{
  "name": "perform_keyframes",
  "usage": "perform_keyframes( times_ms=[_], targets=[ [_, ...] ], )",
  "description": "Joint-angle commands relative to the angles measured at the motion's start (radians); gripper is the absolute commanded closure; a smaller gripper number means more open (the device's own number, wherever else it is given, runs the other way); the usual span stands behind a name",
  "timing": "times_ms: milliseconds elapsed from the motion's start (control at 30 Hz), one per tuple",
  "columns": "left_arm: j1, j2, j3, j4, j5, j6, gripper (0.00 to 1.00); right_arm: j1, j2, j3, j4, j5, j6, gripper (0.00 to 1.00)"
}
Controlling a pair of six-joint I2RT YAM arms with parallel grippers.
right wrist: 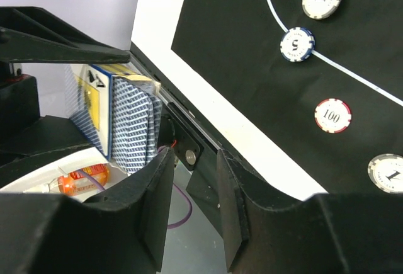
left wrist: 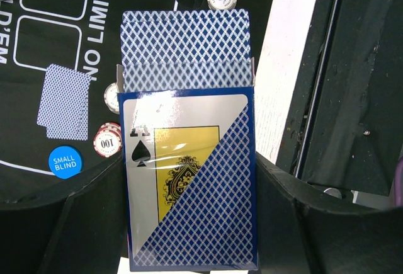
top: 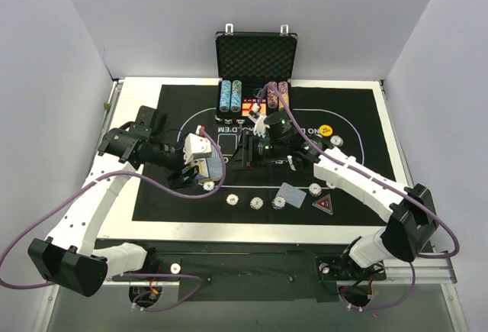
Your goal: Distribute texas hold em gaming equipment
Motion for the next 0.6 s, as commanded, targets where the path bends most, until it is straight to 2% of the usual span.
perform_keyframes(
  times_ms=[0, 200, 300, 400, 567],
  targets=[
    [0.002, -0.03, 0.052, 0.045, 0.058, -0.004, 1.0, -0.016, -0.044, -0.015, -0.008, 0.01, 0.0, 0.7],
    [0.001, -0.035, 0.043, 0.048, 0.053, -0.002, 1.0, -0.046, -0.125, -0.008, -0.006, 0.018, 0.009, 0.66],
    [0.001, -0.033, 0.04, 0.05, 0.055, -0.002, 1.0, -0.04, -0.136, 0.001, 0.002, 0.015, 0.018, 0.59],
    [0.002, -0.032, 0.038, 0.051, 0.055, -0.005, 1.0, -0.019, -0.107, 0.012, 0.022, 0.01, 0.025, 0.52],
    [0.001, -0.03, 0.041, 0.053, 0.056, -0.011, 1.0, 0.038, -0.012, 0.066, 0.032, 0.01, 0.02, 0.47]
  ],
)
